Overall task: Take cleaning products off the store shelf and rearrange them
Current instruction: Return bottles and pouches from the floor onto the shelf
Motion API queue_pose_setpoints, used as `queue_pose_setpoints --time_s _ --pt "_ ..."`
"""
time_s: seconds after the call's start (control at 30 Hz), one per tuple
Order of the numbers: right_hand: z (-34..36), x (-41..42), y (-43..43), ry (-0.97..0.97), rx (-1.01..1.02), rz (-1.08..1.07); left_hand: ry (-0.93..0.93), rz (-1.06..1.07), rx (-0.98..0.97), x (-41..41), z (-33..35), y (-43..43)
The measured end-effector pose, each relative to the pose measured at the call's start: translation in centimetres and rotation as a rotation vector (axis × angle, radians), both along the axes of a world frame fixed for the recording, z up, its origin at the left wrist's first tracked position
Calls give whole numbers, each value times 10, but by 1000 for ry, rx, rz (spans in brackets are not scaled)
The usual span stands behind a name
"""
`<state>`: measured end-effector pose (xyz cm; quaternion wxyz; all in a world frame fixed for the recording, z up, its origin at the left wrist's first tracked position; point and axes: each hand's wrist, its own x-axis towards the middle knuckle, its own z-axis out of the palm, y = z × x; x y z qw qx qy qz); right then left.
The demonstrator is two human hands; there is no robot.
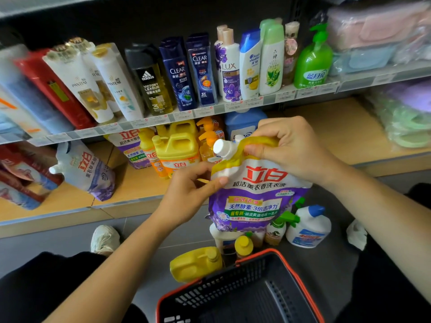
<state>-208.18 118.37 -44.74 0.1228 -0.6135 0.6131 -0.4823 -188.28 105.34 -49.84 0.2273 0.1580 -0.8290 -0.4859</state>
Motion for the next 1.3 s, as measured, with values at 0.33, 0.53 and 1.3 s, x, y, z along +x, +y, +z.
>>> queue_pose_setpoints --time_s 0.33,0.53,1.3 --pt "-11 12 -7 222 -171 -408 132 202 -302 -9 -10 20" --pt "-16 27 -12 19 -39 -216 199 254 -460 -8 -5 26" --pt "1 -3 7 -145 34 138 119 153 -390 -12 35 -13"
